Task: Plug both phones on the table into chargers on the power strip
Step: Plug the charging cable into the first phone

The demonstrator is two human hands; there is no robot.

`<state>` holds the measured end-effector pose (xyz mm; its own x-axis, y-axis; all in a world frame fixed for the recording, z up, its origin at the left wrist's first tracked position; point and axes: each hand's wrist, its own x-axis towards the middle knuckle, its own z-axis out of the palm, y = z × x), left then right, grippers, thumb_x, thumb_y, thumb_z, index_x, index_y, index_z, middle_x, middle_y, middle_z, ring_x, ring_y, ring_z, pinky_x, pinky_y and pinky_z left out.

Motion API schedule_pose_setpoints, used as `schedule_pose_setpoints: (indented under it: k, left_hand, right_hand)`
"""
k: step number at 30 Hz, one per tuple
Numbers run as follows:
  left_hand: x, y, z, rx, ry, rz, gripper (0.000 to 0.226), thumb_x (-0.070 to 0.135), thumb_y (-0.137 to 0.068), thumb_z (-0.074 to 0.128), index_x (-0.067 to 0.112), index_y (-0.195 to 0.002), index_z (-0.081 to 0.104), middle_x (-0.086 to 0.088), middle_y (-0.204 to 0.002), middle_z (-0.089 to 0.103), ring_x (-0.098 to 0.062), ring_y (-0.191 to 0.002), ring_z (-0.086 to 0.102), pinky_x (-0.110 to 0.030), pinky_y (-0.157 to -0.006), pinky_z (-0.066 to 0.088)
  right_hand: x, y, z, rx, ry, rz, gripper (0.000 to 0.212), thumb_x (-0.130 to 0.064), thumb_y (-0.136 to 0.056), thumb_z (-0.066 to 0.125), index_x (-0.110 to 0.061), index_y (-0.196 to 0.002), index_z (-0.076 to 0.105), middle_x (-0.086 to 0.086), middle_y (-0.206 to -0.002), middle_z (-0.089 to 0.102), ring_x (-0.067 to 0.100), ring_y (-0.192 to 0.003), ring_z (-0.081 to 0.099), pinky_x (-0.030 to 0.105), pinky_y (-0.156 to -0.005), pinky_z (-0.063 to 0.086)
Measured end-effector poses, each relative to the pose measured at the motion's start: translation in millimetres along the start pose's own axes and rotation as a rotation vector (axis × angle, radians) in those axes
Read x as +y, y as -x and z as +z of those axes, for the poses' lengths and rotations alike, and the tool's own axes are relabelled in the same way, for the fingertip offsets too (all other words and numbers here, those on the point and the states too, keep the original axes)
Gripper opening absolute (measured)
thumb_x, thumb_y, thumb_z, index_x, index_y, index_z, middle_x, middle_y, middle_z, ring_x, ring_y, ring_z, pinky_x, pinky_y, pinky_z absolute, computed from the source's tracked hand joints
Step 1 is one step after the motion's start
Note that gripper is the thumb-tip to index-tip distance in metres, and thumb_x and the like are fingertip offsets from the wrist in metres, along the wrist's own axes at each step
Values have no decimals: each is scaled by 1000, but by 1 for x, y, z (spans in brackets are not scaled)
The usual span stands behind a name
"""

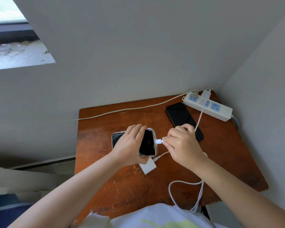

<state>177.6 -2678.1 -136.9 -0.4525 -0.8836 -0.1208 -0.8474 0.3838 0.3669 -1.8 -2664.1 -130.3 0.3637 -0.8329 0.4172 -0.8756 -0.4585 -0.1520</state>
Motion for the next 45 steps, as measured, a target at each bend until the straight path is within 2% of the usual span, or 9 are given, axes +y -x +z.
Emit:
schedule_pose_setpoints:
  k: [5, 8, 10, 13, 22, 28, 34, 38, 45]
  left_hand:
    - [-1, -2, 3, -11, -7, 12, 86, 40, -72, 70, 11, -140, 27, -5, -147, 32, -23, -137, 23, -30, -110, 29]
    - [0, -2, 4, -5, -54, 35, 88, 39, -67, 75, 7, -137, 33, -10, -143, 39, -29, -133, 31, -36, -108, 34]
    - [-3, -2, 9, 48, -109, 75, 91, 38, -46, 86, 1, -121, 51, -18, -121, 60, -38, -112, 55, -44, -88, 52]
    - [-6, -2, 12, 110, -88, 80, 93, 39, -30, 90, 0, -107, 57, -17, -102, 69, -37, -92, 66, -39, -70, 57]
    - [-6, -2, 12, 92, -133, 128, 93, 42, -28, 89, 1, -106, 59, -14, -100, 70, -34, -91, 67, -35, -70, 57]
    - [-8, -2, 15, 52, -118, 120, 91, 37, -33, 89, -1, -109, 58, -16, -105, 68, -37, -97, 64, -38, -74, 56]
    - [-6, -3, 12, 24, -72, 123, 88, 36, -54, 83, 2, -127, 47, -15, -128, 55, -35, -121, 47, -37, -96, 45]
    - [-16, -6, 11, 8, -248, 238, 94, 57, -31, 82, 6, -107, 60, -7, -100, 70, -25, -93, 66, -24, -71, 56]
    - [-46, -12, -7, -77, -320, 390, 95, 58, -37, 80, 7, -112, 51, -8, -101, 69, -24, -92, 67, -24, -71, 56]
  right_hand:
    - [-5, 8, 5, 8, -6, 59, 17, 2, -53, 86, -8, -61, 74, 6, -53, 66, 21, -52, 64, 29, -76, 32]
    - [0, 9, 5, 24, -13, 8, 9, -3, -65, 75, -10, -60, 74, 3, -52, 65, 19, -51, 63, 28, -76, 32]
    - [5, 7, 5, 11, -21, -19, 17, -10, -72, 61, -11, -59, 73, 1, -52, 64, 18, -52, 62, 28, -76, 31]
    - [5, 8, 6, 6, -28, -22, 6, -6, -65, 71, -10, -61, 73, 3, -54, 65, 20, -52, 63, 28, -76, 31]
    - [1, 16, 8, -11, -82, 35, 5, -7, -62, 70, -9, -63, 74, 3, -53, 65, 19, -52, 62, 24, -72, 35]
    - [-1, 15, 4, -84, -146, 40, 6, -5, -63, 68, -7, -63, 74, 4, -52, 64, 18, -50, 60, 22, -53, 49]
    - [-4, 17, 5, -117, -189, 111, 33, -18, -77, 47, -7, -66, 75, 3, -55, 66, 15, -52, 60, 18, -50, 46]
    - [-5, 19, 7, -189, -202, 105, 33, -19, -78, 46, -8, -66, 75, 2, -55, 65, 15, -52, 60, 21, -49, 48]
    - [-12, 15, 12, -367, -337, 96, 37, -27, -78, 41, -13, -68, 74, -1, -52, 61, 7, -46, 51, 5, -53, 22]
